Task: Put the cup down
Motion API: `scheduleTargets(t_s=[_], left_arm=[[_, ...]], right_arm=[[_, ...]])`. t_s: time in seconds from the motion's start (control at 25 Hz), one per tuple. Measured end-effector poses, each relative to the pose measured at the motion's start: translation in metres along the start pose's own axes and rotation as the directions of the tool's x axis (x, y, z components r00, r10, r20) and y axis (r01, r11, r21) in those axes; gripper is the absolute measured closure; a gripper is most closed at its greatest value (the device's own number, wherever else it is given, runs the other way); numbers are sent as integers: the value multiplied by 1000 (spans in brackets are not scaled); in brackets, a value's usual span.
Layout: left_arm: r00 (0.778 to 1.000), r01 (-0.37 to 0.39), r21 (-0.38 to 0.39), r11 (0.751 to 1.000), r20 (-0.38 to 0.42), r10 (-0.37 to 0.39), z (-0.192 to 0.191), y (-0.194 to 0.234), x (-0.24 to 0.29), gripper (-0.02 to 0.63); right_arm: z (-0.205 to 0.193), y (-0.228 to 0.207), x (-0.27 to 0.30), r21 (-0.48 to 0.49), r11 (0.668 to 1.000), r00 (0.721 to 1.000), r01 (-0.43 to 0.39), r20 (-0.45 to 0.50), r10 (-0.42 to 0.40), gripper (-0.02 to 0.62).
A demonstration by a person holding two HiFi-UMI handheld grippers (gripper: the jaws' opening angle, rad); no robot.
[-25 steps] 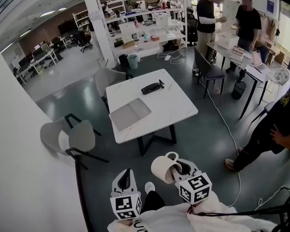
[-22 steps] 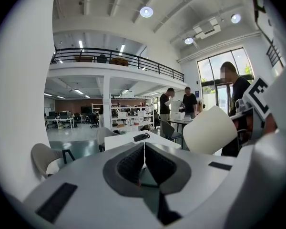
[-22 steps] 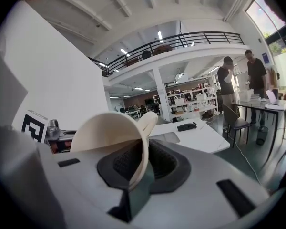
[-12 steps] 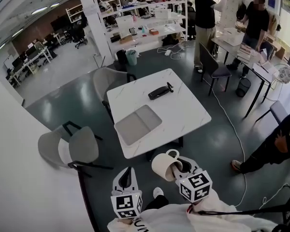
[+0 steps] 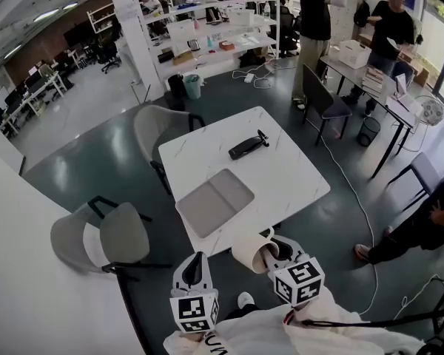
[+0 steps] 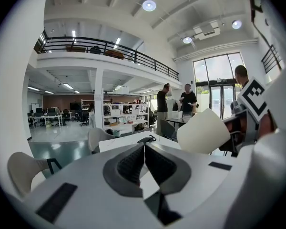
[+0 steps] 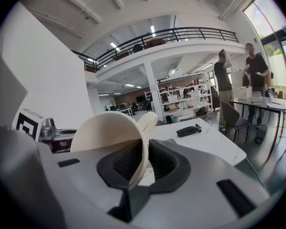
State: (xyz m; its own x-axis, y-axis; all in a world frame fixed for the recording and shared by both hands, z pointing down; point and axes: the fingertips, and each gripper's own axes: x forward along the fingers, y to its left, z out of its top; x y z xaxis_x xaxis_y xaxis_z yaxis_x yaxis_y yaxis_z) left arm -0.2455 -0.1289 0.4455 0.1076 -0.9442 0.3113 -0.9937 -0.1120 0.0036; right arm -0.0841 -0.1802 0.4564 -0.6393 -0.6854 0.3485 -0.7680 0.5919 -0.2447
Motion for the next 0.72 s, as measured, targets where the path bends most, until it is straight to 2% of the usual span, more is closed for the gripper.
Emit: scheduleTargets(t_s=[0.4, 0.72], left_arm=[[999, 15, -36, 999, -32, -17, -5, 11, 26, 595], [998, 2, -39, 999, -55, -4, -2, 12, 56, 595]], right_arm=[[5, -8, 25, 1, 1000, 999, 20, -46, -20, 549], [8, -31, 46, -6, 1000, 997, 17, -71, -17, 549]])
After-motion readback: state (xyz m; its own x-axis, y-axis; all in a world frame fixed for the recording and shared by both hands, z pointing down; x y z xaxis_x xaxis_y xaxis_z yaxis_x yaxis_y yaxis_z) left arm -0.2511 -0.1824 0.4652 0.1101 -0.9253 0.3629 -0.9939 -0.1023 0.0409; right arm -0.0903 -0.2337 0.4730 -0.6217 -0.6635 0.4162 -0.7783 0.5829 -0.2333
